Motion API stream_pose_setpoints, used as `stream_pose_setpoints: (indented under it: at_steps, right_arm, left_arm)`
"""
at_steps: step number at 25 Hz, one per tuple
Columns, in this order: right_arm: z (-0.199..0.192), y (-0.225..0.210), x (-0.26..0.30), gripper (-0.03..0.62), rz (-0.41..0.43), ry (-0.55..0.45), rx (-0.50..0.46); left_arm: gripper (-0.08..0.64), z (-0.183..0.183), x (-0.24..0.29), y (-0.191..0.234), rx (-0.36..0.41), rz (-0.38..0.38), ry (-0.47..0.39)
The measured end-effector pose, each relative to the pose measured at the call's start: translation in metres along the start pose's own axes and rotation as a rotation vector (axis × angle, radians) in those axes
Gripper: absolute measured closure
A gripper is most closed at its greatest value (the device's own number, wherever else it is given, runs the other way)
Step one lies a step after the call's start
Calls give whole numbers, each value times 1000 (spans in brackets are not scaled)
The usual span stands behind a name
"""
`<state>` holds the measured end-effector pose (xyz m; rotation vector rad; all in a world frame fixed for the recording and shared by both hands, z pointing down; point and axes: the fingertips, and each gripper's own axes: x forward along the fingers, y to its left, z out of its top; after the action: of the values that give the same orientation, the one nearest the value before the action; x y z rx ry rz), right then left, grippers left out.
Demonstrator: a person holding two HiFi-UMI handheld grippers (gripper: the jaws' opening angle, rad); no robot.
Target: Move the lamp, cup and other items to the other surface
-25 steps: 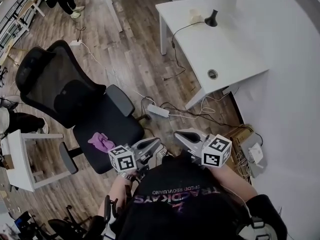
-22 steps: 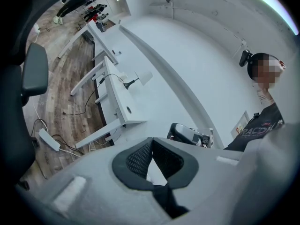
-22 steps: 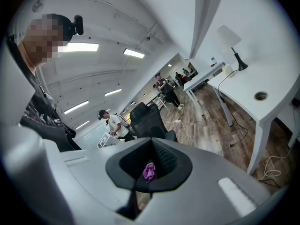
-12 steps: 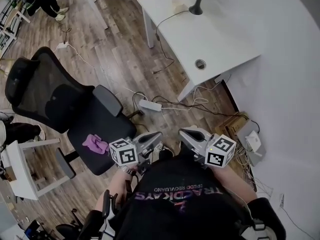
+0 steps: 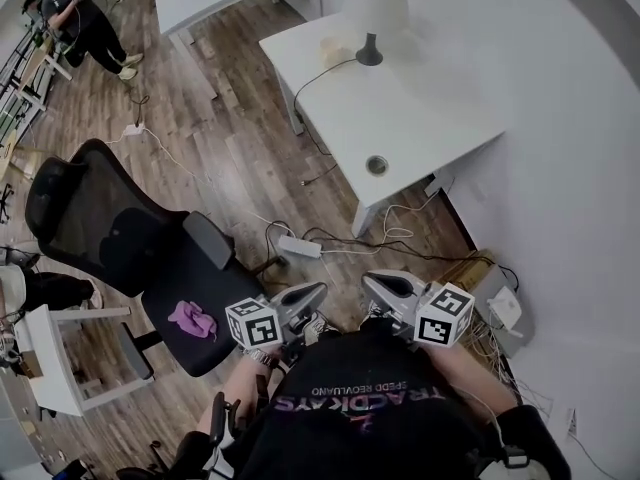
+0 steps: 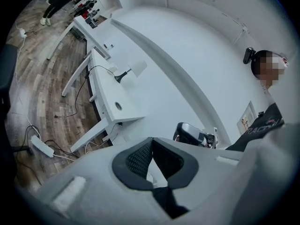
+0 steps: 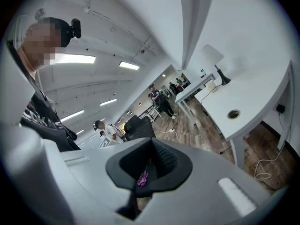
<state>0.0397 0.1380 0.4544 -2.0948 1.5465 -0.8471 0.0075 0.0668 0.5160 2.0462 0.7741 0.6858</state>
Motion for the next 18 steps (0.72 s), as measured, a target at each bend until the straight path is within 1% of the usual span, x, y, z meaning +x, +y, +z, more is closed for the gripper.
stream_pose_setpoints:
  at_steps: [2,6,10,14,18]
  right_arm:
    - [10,-13,-15,592,-7,-23,2]
    - [17,-39,-48,592,-12,-45,16]
    - [23,-69,-87,592,-32,-84,50]
    - [33,-98,-127,592,-63,-125,68]
    - [41,-120,-160,592,-88,-175,110]
  left_arm:
    - [557,2,17,-5,20,12,9]
    - [557,7,55,-7,64,41,18]
    - [557,15,91,-11,112,83,15]
    - [555,22,124,-14,139,111,30]
    - [555,33,149,-16,159,156,31]
